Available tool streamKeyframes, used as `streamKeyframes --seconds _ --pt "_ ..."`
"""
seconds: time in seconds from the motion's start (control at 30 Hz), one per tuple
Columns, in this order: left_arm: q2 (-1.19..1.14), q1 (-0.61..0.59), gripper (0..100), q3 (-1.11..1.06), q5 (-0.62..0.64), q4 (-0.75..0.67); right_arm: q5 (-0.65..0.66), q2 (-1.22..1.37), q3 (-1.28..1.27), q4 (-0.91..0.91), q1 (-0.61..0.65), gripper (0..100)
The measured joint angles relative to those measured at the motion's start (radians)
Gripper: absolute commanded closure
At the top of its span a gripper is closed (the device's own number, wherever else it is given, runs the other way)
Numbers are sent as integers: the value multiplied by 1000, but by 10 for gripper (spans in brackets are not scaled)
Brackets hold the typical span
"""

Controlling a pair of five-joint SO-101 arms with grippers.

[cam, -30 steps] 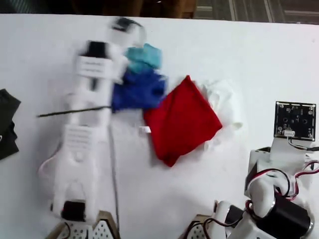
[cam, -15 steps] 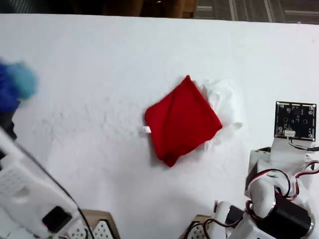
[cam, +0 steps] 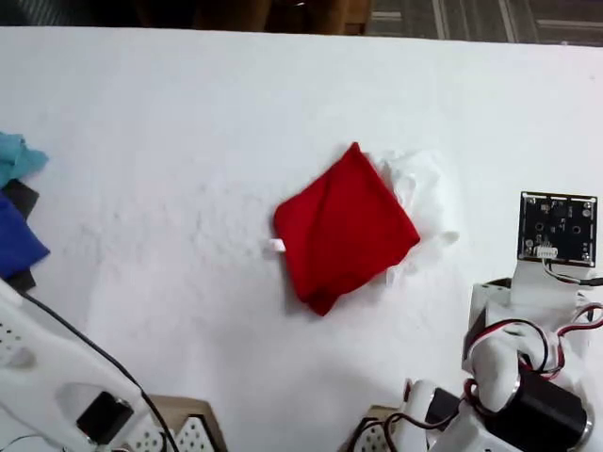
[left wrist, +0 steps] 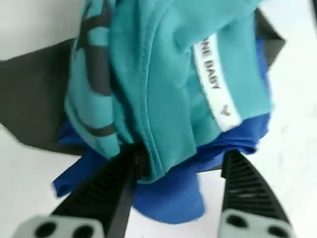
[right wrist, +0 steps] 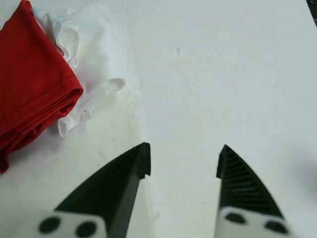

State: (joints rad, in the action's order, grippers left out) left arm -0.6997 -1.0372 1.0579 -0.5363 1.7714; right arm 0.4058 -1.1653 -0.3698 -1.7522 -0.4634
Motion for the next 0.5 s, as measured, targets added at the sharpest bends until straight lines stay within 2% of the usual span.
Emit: streamKeyframes --seconds 0.17,0.3,0.4,0.5 --pt "80 104 722 -3 0 0 0 0 0 0 0 772" --pt "209 238 722 -89 29 0 0 -2 -15 0 0 772" --pt "338 384 722 -238 83 0 0 -2 -74 0 0 772" --pt "466 589 722 -437 152 0 0 2 -132 0 0 772"
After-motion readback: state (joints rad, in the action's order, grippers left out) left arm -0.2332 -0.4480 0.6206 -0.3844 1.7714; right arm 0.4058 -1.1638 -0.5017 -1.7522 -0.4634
